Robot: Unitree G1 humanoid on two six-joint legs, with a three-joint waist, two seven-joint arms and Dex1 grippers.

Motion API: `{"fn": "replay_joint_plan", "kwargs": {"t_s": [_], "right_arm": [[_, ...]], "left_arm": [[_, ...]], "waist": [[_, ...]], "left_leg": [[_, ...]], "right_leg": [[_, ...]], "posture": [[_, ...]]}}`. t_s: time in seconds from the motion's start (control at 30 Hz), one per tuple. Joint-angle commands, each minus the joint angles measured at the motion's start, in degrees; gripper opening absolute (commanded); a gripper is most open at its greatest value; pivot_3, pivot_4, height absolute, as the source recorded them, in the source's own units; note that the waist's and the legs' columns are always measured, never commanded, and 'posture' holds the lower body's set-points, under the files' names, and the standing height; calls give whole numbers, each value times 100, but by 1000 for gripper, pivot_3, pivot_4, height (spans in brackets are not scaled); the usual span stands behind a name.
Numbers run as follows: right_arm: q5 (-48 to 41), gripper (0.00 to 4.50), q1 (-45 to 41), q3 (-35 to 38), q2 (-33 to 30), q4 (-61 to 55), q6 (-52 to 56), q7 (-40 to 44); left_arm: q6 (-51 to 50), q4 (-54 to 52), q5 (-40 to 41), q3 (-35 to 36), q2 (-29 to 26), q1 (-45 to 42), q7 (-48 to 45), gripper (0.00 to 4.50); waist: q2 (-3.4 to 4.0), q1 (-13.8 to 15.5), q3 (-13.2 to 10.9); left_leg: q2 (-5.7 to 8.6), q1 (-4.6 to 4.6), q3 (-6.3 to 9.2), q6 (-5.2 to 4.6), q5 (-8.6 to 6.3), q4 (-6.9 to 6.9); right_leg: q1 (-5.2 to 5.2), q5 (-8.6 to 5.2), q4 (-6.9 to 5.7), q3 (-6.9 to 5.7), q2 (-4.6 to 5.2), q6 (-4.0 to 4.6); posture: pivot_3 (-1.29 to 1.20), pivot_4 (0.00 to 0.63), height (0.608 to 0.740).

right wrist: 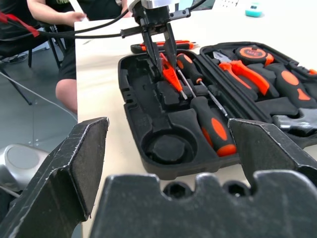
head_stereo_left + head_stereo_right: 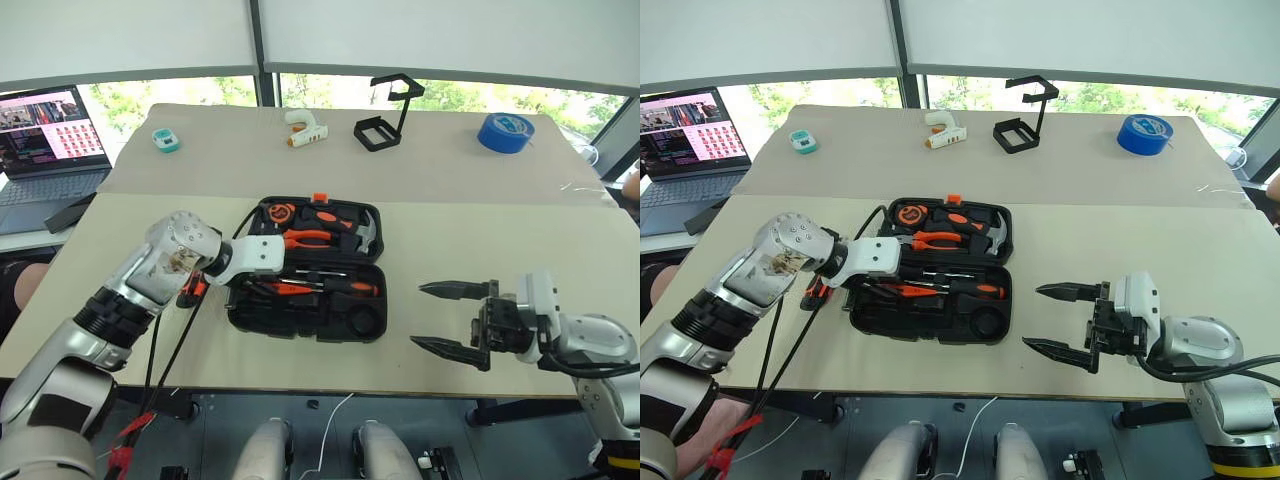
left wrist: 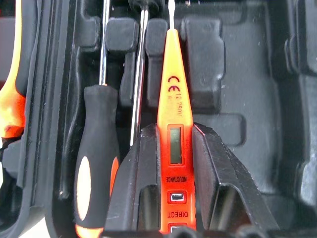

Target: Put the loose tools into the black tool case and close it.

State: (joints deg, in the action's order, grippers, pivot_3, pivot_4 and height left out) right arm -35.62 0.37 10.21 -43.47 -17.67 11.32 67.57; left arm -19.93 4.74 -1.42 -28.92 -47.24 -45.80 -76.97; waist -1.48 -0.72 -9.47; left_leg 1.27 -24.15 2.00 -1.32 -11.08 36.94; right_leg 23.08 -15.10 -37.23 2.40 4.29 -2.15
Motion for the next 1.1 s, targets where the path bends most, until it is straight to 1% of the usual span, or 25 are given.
{"fn": "replay_joint_plan", "kwargs": {"t_s": [0.03, 0.1, 0.27, 0.4, 0.47, 0.5, 0.6, 0.67, 0.83, 0.9, 0.93, 1.03, 1.1], "right_arm": [[-72, 4500, -66, 118, 27, -155, -73, -17], [-54, 4500, -119, 80, 42, -116, -84, -17], [-42, 4500, -192, 57, 58, -73, -72, -4], [-99, 4500, -182, 80, 84, -86, -32, -9], [-104, 4500, -174, 74, 92, -84, -24, 11], [-106, 4500, -169, 74, 96, -80, -22, 19], [-122, 4500, -142, 87, 109, -49, -27, 48], [-265, 4500, -179, 185, 171, -35, 85, -66], [-297, 4500, -198, 213, 129, 39, 164, -32], [-260, 4500, -275, 154, 165, 102, 154, -43], [-251, 4500, -318, 126, 192, 120, 153, -61], [-257, 4500, -369, 82, 259, 109, 137, -83], [-260, 4500, -375, 79, 315, 89, 97, -98]], "left_arm": [[48, 8, -218, -21, -109, 76, -196, 444], [-8, 11, -279, -77, -106, 82, -312, 444], [-181, 96, -574, -203, 107, 64, -178, 444], [-331, 32, -354, 4, 302, 184, -203, 444], [-231, -1, -187, 221, 376, 255, -160, 1460], [-211, -37, -86, 327, 382, 285, -205, 1717], [-123, -130, 454, 829, 437, 384, -351, 2829], [-49, -173, 642, 1009, 380, 397, -453, 3498], [18, -395, 1327, 1564, 339, 473, -681, 3498], [476, -212, 1321, 1733, 373, 740, -539, 3498], [529, -121, 1360, 1817, 432, 865, -443, 3498], [840, 172, 1629, 2145, 755, 1123, -231, 2710], [1206, 401, 1687, 2288, 906, 1244, -158, 1923]], "waist": [[0, -13, 0], [0, -18, 0], [1, -24, 1], [1, -12, 1], [3, -11, 2], [3, -8, 2], [2, -3, 2], [1, -1, 1], [1, 2, 1], [2, 1, 1], [2, -1, 1], [2, -3, 1], [1, 1, 1]], "left_leg": [[0, 1, -1, 0, 0, 0], [-3, 1, 0, 0, 0, 0], [-3, 5, -1, 0, 0, 0], [-2, 7, -1, 0, 0, 1], [-1, 7, -2, 0, 0, 1], [-1, 7, -2, 0, 0, 1], [-2, 4, 0, 0, 0, 4], [-1, -1, 0, 0, 0, 9], [3, -2, 1, 0, 0, 20], [2, -1, 1, 0, 0, 22], [2, 1, -1, 0, 0, 21], [0, 8, -2, 0, 0, 20], [0, 6, 0, 0, 0, 26]], "right_leg": [[0, 0, 0, 1, -1, 0], [1, 0, -2, 1, -3, 0], [-1, 0, -4, 2, -5, 0], [-5, 0, -4, 2, -2, 0], [-5, 0, -5, 3, -1, 0], [-4, 0, -6, 3, 0, 0], [-1, 0, -10, 1, 0, 0], [4, 0, -13, 1, 2, 0], [5, -1, -27, 1, 5, -1], [5, -1, -29, 1, 6, -1], [5, -1, -30, 3, 6, -1], [4, -1, -39, 5, 5, -1], [5, -1, -40, 3, 4, -1]], "posture": [[0, 150, 740], [0, 150, 740], [0, 150, 740], [0, 150, 740], [0, 150, 740], [0, 150, 740], [0, 150, 740], [0, 150, 740], [0, 150, 740], [0, 150, 740], [0, 150, 740], [0, 150, 740], [0, 150, 740]]}}
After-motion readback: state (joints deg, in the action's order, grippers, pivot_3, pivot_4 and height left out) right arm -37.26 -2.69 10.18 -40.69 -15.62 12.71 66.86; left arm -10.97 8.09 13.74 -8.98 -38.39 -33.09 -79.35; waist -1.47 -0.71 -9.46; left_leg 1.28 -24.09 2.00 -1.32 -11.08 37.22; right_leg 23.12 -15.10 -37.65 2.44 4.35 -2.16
